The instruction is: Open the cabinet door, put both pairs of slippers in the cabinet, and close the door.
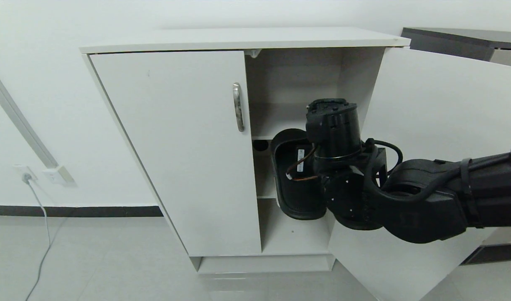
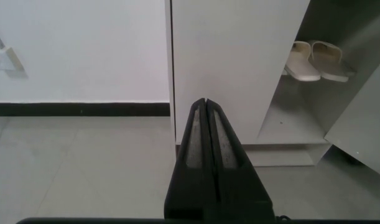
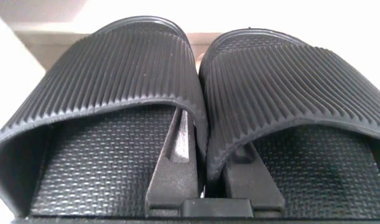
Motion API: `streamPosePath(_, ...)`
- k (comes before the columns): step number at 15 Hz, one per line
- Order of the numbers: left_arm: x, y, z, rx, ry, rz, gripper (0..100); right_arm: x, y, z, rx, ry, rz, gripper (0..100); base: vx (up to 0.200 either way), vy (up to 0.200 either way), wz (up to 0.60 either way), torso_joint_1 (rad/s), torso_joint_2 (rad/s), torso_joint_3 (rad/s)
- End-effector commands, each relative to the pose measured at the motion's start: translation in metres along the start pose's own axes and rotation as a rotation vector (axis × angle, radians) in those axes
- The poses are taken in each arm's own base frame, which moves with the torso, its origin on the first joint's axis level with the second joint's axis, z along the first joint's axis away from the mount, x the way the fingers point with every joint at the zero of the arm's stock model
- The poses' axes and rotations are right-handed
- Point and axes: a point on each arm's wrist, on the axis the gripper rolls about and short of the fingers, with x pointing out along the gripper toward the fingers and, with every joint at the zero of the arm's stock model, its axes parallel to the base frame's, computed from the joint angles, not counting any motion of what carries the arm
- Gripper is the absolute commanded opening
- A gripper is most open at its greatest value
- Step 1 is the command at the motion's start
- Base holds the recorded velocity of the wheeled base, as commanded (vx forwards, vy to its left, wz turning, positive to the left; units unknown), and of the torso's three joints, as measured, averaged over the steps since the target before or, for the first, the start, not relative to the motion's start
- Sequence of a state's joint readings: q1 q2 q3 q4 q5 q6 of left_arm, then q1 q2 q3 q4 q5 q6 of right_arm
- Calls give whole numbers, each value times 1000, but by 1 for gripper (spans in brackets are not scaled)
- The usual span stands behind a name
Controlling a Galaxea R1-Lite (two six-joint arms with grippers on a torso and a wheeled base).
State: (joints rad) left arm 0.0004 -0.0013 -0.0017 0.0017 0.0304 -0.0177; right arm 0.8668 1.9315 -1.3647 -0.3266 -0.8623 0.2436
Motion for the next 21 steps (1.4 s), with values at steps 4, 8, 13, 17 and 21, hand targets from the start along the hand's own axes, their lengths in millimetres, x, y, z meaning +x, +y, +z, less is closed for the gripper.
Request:
streamPosePath(4,0,0,0,1,1,1,0,5,-1,-1,2,2,-8,0,0,0,0,0,0,0)
streamPosePath(8,0,0,0,-1,1,1,0,8,1,-4,-1,6,-9,0,100,0,0,4,0,2)
streamPosePath(13,0,0,0,-1,1,1,0,9,0,-5,-2,7,-12,0,200,0,0,3,1,7)
streamPosePath(17,0,0,0,-1,1,1,0,9,0,-6,4,10,-11,0,200,0,0,0,5,2)
streamPosePath(21,0,0,0,-1,1,1,0,16,0,-10,-3,18,-21,0,100,0,0,-1,2,1)
